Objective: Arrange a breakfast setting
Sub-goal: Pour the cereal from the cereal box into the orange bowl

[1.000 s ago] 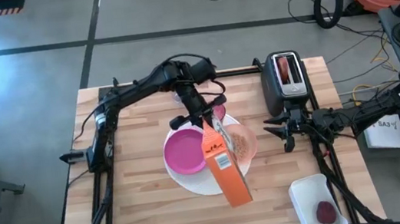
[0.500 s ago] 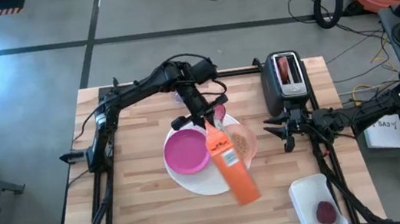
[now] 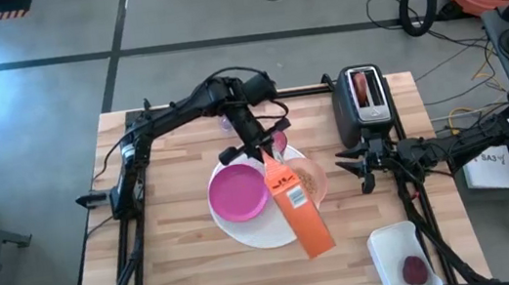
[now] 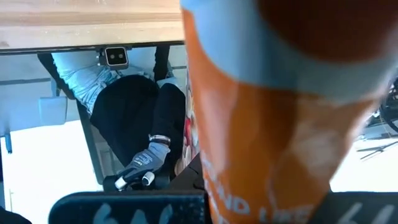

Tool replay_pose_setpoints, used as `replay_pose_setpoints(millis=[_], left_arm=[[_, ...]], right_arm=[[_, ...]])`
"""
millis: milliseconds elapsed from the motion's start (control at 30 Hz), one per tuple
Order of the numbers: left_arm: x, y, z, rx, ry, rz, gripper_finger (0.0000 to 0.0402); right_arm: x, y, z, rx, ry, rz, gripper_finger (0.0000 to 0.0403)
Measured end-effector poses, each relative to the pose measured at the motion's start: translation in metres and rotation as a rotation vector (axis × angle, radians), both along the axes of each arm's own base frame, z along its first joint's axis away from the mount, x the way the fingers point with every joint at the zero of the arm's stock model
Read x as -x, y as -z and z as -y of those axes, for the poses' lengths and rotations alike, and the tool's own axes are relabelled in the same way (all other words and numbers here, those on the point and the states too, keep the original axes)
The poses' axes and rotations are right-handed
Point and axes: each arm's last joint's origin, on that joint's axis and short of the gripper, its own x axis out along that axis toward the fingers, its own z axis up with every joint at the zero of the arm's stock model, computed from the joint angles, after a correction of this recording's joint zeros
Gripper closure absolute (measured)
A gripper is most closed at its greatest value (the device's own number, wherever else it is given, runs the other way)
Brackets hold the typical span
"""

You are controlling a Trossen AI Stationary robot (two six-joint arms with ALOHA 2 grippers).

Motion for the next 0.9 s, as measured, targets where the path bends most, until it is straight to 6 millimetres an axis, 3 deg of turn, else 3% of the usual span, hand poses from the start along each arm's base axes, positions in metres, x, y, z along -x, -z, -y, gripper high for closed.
replay_pose_setpoints(millis=[900], left_arm=[[-0.0044,0.0013,0.0048,-0.005,0.015,0.02,0.0402]], right_arm=[[0.0,-0.0001,0.0,0.008,-0.001,0.0,0.0284]])
